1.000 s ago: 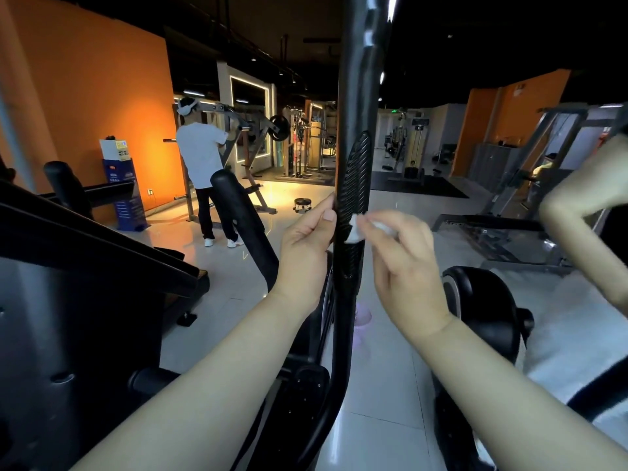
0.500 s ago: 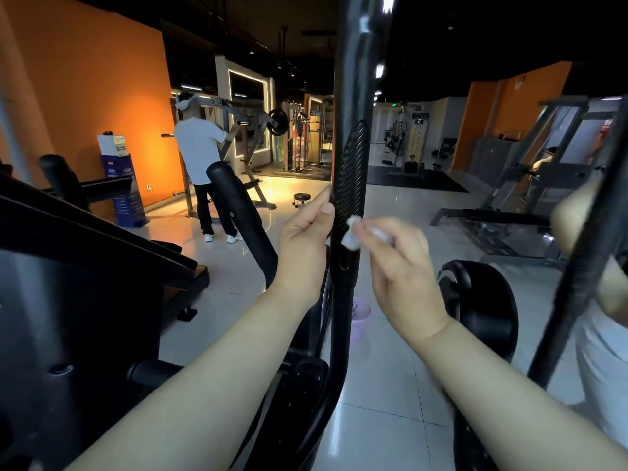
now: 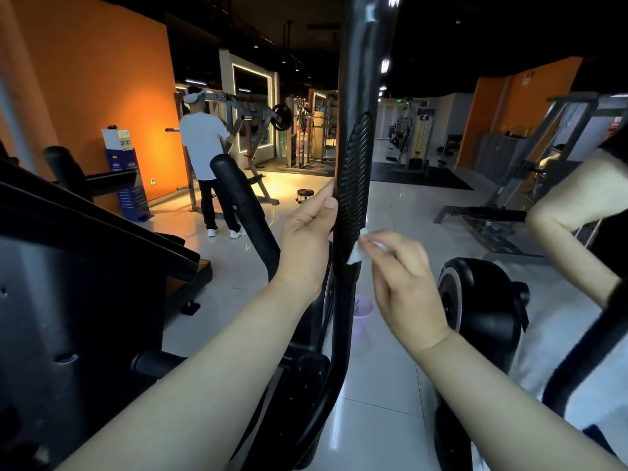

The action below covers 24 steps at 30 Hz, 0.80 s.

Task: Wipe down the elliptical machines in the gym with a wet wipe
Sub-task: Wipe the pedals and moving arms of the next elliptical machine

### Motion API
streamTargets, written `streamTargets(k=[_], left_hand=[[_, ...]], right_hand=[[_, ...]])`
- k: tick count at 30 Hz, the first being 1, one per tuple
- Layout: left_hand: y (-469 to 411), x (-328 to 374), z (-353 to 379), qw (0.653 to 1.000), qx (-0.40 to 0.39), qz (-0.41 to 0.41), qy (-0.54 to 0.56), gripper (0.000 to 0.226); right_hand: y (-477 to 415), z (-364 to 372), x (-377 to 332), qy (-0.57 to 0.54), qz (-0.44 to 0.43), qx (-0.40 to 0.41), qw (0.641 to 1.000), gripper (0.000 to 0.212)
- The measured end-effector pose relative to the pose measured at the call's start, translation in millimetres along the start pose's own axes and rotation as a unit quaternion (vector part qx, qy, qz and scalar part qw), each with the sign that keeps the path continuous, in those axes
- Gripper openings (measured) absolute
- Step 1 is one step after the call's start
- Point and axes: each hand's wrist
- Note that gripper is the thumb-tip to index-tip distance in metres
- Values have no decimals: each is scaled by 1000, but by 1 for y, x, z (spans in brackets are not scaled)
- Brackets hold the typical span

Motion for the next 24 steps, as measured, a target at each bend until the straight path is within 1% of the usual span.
streamTargets(k=[2,5,6,8,10,11,12,15,16,18,20,22,23,24], left_hand=[[-1,-3,-1,1000,6,-3,6,35],[0,-4,1,1000,20,-7,6,35],[0,-4,1,1000,22,-8,4,35],[0,-5,-1,1000,25,-7,1,35],[0,-5,-2,1000,25,-12,-10,36],[0,-5,-2,999,26,-13,-15,37],[0,-5,-2,999,32,-15,-18,36],[3,-2,0,999,45,-27,-12,32],[3,-2,-1,999,43,-26,-12,32],[3,-1,-2,999,30,-19,-11,33],[2,0,-4,999,24,-16,-17,34],[3,0,-2,999,20,-18,-27,34],[4,-1,-2,999,21,-18,-29,34],[3,-3,-2,999,28,-19,-30,35]], right_hand=[[6,5,-4,-10,-29,-18,999,36],[17,12,-6,1,-84,-46,995,28],[18,12,-6,2,-86,-47,995,26],[16,11,-8,-19,-41,-29,999,25],[12,9,-13,-53,19,9,998,23],[11,11,-17,-62,36,25,997,23],[12,14,-21,-65,36,28,997,25],[19,27,-30,-52,-31,-31,998,39],[19,28,-29,-46,-41,-41,997,40],[15,25,-20,-44,-16,-20,999,33],[6,16,-13,-48,33,40,998,25],[3,12,-14,-47,63,74,994,24],[4,13,-18,-46,57,76,994,23],[6,16,-21,-38,34,67,996,22]])
Point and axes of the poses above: each hand's wrist, its own y-axis away from the middle knuckle, its own z-axis out of the palm, x = y × z, and after that the axes turned 5 degrees about z, right-handed
